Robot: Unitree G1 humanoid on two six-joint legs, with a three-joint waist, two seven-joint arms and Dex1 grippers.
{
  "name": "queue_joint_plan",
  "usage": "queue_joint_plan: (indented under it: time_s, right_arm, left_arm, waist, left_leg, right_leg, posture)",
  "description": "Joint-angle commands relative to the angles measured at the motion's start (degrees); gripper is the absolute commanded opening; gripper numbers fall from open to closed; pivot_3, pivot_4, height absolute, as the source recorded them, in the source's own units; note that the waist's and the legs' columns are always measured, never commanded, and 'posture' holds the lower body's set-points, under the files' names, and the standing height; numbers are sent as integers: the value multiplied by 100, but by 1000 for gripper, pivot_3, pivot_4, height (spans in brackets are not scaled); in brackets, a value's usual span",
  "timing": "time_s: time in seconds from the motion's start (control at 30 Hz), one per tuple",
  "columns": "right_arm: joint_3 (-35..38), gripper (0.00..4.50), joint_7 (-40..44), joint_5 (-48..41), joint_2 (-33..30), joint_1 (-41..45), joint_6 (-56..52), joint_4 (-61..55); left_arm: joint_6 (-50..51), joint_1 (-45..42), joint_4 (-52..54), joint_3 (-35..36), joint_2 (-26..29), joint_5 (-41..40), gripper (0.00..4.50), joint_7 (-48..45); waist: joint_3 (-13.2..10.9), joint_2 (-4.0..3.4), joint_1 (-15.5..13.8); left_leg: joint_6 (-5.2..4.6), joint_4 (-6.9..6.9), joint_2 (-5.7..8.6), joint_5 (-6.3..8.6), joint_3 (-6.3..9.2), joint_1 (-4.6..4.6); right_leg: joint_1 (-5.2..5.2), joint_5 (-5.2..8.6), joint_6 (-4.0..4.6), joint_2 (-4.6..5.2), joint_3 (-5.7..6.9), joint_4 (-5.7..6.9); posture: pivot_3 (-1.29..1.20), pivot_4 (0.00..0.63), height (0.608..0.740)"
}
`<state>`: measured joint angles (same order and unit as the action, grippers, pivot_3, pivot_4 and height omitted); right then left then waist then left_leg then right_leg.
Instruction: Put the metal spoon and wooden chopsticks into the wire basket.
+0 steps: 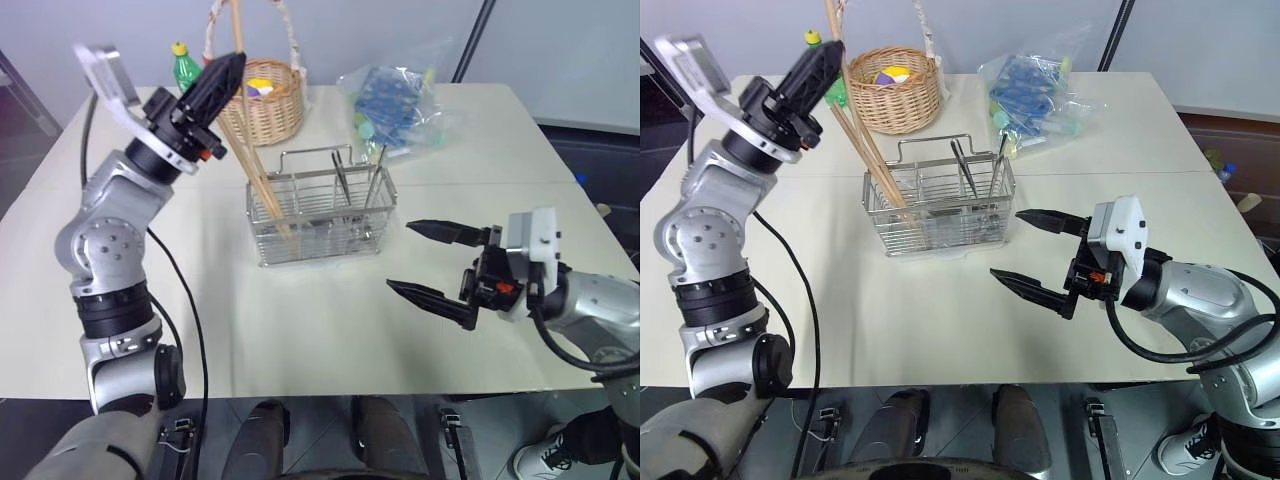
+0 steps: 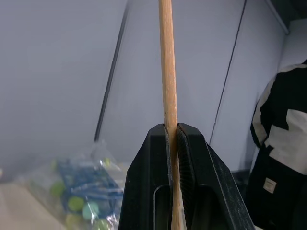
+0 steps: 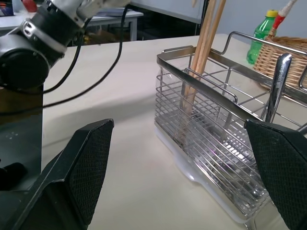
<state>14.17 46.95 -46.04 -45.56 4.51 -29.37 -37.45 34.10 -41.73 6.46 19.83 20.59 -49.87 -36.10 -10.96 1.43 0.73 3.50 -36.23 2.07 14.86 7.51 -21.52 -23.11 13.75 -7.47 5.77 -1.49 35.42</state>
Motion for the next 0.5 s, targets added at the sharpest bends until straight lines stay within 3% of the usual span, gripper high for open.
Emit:
queue_joint_plan:
  time_s: [0.03,0.5]
  right_arm:
    - [29,4500,-29,2,81,10,147,-189]
    - [-93,4500,-79,87,209,83,149,-182]
  left_arm:
    - [-104,270,172,-159,-123,-51,62,-68]
    - [-582,962,257,-722,-264,470,62,-175]
  waist:
    - [0,-1,0]
    - [0,0,-11]
  left_leg:
    - [0,0,0,0,0,1]
    - [0,1,0,0,1,-2]
  right_leg:
    - [1,0,0,0,-1,0]
    - [-1,1,1,0,-1,-5]
  posture:
    - [0,150,740]
    - [0,150,740]
